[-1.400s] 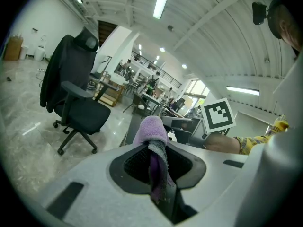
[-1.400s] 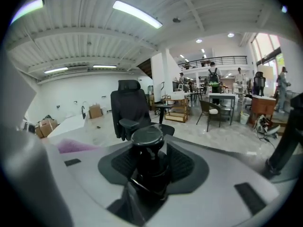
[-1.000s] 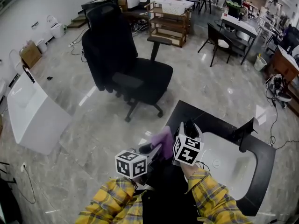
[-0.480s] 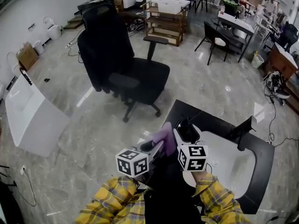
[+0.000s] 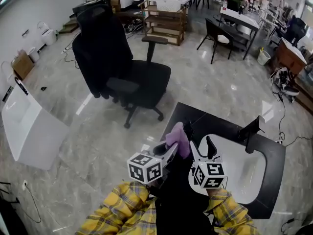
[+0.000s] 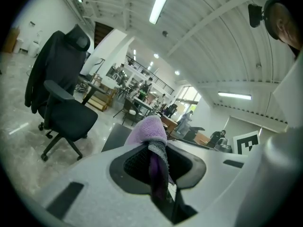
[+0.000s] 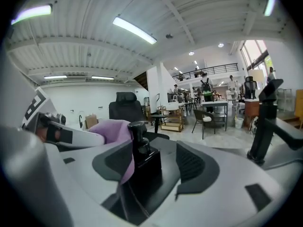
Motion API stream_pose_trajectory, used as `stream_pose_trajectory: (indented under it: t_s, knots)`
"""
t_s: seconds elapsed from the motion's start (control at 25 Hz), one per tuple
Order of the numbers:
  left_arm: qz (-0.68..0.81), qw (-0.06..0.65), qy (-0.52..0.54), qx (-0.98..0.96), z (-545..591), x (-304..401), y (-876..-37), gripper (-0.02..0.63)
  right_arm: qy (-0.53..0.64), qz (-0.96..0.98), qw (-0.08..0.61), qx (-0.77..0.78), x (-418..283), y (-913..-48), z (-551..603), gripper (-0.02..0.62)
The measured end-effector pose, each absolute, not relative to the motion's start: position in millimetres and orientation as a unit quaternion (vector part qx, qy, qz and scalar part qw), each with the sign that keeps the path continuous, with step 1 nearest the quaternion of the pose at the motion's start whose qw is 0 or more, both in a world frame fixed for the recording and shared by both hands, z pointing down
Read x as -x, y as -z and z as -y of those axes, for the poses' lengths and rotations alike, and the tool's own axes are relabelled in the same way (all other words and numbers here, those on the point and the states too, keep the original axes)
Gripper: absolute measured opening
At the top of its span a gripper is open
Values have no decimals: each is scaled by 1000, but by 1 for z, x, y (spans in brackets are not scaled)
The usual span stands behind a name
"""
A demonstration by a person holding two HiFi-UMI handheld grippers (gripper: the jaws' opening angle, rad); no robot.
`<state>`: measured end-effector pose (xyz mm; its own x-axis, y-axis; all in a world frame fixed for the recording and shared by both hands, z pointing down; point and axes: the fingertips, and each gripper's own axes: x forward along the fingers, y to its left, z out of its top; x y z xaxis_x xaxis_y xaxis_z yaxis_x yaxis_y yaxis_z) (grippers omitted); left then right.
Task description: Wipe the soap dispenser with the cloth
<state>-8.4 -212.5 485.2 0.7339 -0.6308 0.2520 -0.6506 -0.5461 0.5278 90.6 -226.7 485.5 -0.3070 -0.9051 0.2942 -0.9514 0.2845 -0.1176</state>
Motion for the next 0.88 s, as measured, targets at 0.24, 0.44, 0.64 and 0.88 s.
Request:
stream_pose_trajectory:
  t_s: [0.24, 0.44, 0.64, 0.88]
  knots:
    - [366, 318, -29, -874, 207, 4, -500, 64, -151, 783, 95, -596, -108, -495, 221, 262]
    - [369, 321, -37, -871, 206, 4, -508, 64, -162, 785, 96, -590, -107, -501, 219, 261]
    - [372, 324, -45, -869, 204, 5, -514, 64, -167, 792, 100, -579, -102, -505, 218, 261]
    - [376, 329, -50, -865, 200, 9, -522, 64, -170, 792, 99, -579, -101, -507, 216, 240]
